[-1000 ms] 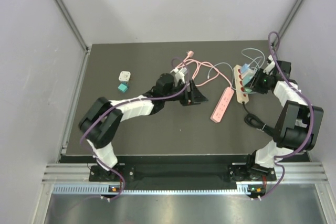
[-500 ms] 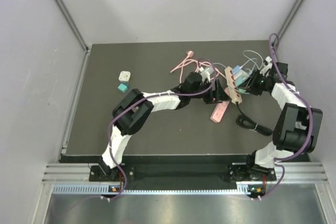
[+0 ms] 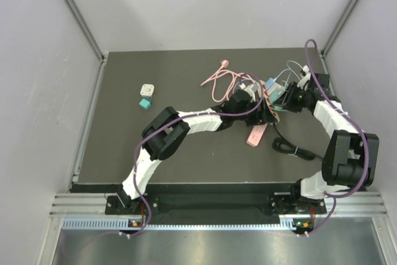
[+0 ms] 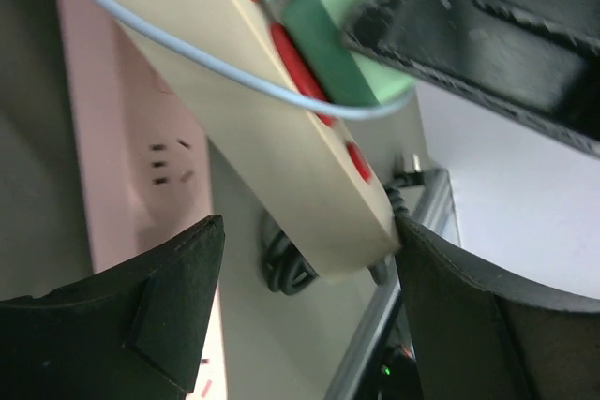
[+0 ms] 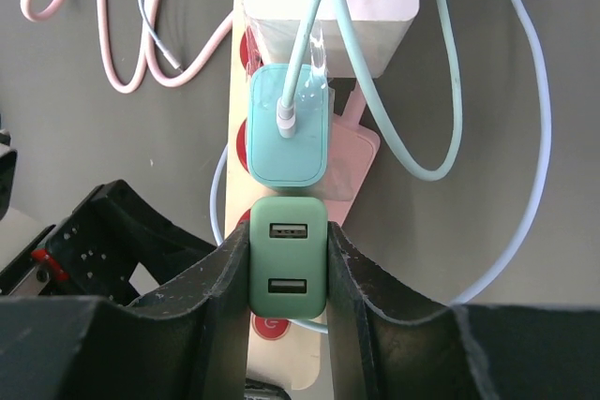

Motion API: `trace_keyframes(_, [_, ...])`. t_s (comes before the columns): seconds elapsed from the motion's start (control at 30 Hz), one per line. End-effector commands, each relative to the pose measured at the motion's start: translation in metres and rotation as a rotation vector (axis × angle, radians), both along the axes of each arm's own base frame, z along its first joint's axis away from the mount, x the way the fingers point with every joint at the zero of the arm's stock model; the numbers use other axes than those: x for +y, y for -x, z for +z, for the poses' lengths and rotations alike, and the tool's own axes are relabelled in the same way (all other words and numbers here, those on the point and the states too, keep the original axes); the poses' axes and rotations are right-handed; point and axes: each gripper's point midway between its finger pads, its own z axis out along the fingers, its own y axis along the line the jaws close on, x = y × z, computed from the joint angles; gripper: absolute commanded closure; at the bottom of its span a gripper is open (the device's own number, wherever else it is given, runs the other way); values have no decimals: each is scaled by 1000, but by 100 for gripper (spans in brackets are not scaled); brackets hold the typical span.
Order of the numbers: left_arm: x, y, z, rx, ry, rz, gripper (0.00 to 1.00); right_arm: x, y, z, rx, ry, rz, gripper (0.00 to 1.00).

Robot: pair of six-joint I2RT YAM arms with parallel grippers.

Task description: Pull the plug off the socket

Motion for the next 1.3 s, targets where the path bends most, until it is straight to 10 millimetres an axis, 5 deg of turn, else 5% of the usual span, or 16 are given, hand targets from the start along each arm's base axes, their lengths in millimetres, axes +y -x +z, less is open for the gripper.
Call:
trace_keyframes(0.0, [-1, -22, 7, -71, -17, 81, 24, 16, -16, 53, -194, -28, 51, 100])
trace_keyframes(0.33, [-7, -32, 8, -84, 10, 113, 36, 20, -8, 52, -214, -11, 79, 100])
trace_keyframes(0.57, [-3, -29, 0, -85, 7, 107, 68, 24, -2, 57, -255, 11, 114, 100])
trace_keyframes(0.7, [3, -30, -3, -108, -11, 115, 100, 26, 6, 67, -333, 66, 188, 100])
trace_keyframes(0.93, [12, -30, -2, -130, -18, 127, 100, 36, 18, 66, -368, 54, 267, 100])
trace_keyframes(1.27, [14, -28, 29, -179, 105, 121, 100, 45, 18, 59, -307, -54, 279, 100])
